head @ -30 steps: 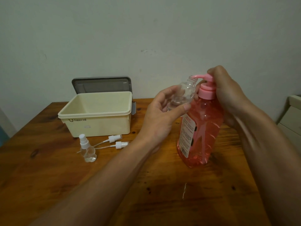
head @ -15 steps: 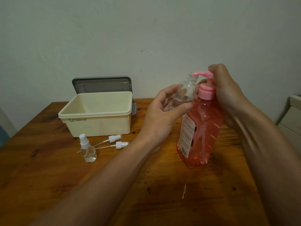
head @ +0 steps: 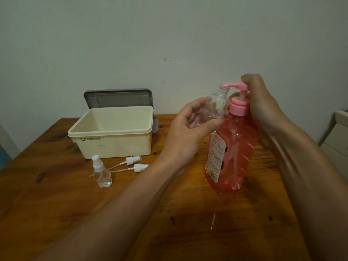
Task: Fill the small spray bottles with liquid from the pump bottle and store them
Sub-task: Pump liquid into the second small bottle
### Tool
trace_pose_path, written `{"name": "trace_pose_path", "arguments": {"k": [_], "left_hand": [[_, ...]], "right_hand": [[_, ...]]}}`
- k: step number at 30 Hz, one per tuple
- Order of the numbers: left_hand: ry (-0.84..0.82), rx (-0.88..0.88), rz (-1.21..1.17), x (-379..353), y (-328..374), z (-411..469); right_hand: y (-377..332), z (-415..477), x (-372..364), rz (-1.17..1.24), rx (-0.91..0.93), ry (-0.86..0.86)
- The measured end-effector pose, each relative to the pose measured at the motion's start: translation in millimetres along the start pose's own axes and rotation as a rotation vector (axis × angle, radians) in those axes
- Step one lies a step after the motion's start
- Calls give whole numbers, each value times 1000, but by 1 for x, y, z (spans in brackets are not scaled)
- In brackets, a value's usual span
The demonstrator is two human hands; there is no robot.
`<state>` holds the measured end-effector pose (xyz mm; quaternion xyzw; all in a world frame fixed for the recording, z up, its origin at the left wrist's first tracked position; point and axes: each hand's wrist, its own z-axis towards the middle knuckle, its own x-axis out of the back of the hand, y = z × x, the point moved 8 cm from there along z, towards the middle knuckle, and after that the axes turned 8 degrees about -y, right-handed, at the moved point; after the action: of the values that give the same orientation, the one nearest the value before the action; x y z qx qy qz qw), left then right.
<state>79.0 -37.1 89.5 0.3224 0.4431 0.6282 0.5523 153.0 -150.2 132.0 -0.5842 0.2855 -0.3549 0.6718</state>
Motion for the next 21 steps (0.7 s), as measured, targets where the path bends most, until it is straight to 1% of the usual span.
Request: {"name": "trace_pose_path", "arguments": {"k": [6, 16, 21], "left_hand": [[1, 24, -31, 2, -9, -1], [-10, -4, -40, 1, -1, 0], [-4, 6, -38, 2, -4, -1]], "right_hand": [[2, 2, 3, -24, -11, -11], [-2, -2, -1, -3, 8, -4], [-1, 2, -1, -30, 15, -44]]}}
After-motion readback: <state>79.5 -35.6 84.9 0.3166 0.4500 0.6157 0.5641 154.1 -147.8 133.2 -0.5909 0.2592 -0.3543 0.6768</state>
